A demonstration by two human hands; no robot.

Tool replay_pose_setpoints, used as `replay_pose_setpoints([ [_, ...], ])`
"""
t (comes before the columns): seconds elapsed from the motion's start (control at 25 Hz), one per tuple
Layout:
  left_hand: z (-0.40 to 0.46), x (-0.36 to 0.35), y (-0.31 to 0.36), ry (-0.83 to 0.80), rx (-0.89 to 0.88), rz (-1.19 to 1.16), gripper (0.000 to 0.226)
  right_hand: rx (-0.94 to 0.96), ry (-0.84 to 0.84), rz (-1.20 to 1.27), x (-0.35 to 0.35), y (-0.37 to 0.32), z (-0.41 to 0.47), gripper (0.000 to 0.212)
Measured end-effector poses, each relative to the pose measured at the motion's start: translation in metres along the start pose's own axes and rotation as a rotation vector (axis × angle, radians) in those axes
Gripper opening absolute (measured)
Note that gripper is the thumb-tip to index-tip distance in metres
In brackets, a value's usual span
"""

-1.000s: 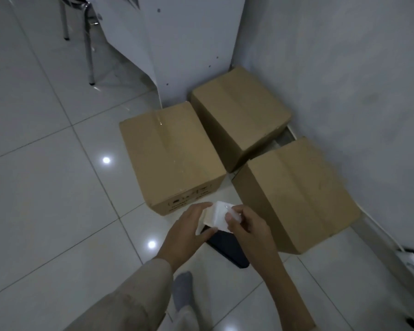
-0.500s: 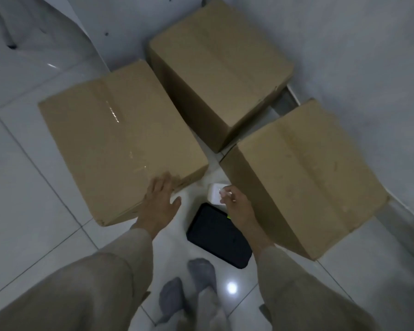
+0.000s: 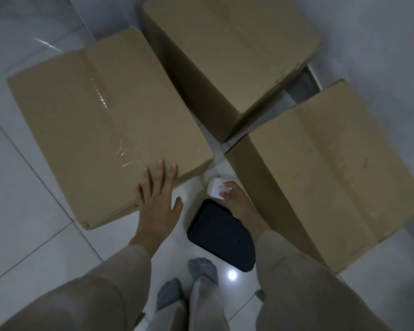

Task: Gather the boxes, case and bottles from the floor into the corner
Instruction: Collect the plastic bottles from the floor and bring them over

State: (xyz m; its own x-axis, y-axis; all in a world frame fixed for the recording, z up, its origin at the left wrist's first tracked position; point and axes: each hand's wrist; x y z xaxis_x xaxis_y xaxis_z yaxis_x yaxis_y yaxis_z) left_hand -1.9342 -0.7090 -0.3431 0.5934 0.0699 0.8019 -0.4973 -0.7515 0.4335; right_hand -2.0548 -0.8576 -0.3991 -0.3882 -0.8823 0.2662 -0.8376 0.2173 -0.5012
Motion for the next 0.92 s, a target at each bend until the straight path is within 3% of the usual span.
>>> replay_pose_setpoints([
  [0.16, -0.004, 0.009, 0.002, -0.054, 0.018, -0.066, 0.065, -0.083, -0.030, 0.122, 0.005, -0.023, -0.019, 0.050],
  [0.32, -0.019, 0.036, 0.014, -0.087, 0.115, -0.130, 0.056, -0.037, -0.035, 0.199, 0.008, -0.047, -0.052, 0.039],
  [0.44, -0.041, 0.071, 0.019, -0.046, 0.168, -0.199, 0.045, 0.060, -0.089, 0.200, 0.006, -0.076, -0.083, 0.021],
  [0.92, -0.156, 0.281, 0.020, 0.225, 0.330, -0.436, 0.032, 0.380, -0.177, 0.070, -0.019, -0.261, -0.279, 0.020],
])
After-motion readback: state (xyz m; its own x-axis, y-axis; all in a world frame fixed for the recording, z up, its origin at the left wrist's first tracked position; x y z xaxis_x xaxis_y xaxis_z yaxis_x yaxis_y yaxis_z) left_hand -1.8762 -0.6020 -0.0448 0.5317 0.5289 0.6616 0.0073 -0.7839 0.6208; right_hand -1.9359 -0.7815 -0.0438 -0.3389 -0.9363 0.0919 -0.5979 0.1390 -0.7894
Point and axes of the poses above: each hand's wrist, its own z-axis towards the middle knuckle, its own x-axis out of the back of the hand, y = z × x, and after that the axes turned 2 degrees about -y, right-handed
